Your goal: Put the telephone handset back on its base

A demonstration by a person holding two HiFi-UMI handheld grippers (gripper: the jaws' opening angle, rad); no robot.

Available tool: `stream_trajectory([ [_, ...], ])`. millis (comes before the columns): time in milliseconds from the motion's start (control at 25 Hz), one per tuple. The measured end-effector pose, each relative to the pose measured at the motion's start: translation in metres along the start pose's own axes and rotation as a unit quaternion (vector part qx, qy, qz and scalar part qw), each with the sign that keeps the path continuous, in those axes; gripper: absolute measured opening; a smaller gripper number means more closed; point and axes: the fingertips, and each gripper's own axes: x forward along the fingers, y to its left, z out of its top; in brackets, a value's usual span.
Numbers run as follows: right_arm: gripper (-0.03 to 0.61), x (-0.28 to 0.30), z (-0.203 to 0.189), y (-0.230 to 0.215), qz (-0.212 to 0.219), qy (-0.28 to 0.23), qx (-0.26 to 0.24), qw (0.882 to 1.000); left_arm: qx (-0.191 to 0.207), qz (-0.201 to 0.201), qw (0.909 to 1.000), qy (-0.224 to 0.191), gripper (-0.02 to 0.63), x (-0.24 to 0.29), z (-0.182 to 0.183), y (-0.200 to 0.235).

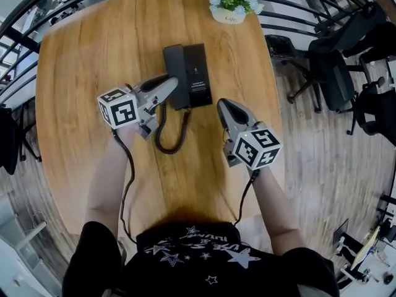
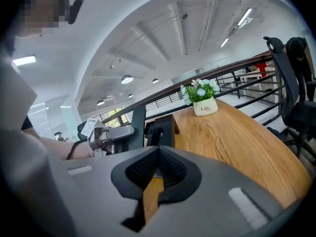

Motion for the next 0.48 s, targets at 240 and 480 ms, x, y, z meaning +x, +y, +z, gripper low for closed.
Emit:
stream_trajectory([
  [240, 0.002, 0.006, -0.005, 0.000, 0.001, 0.002, 0.011, 1.000, -0.009, -0.005, 0.9999, 0.002, 0.078, -0.001, -0.005, 0.008],
  [480, 0.002, 0.007, -0.006, 0.000, -0.003, -0.002, 0.026, 1.000, 0.004, -0.006, 0.9996, 0.028, 0.083, 0.006, -0.018, 0.010],
])
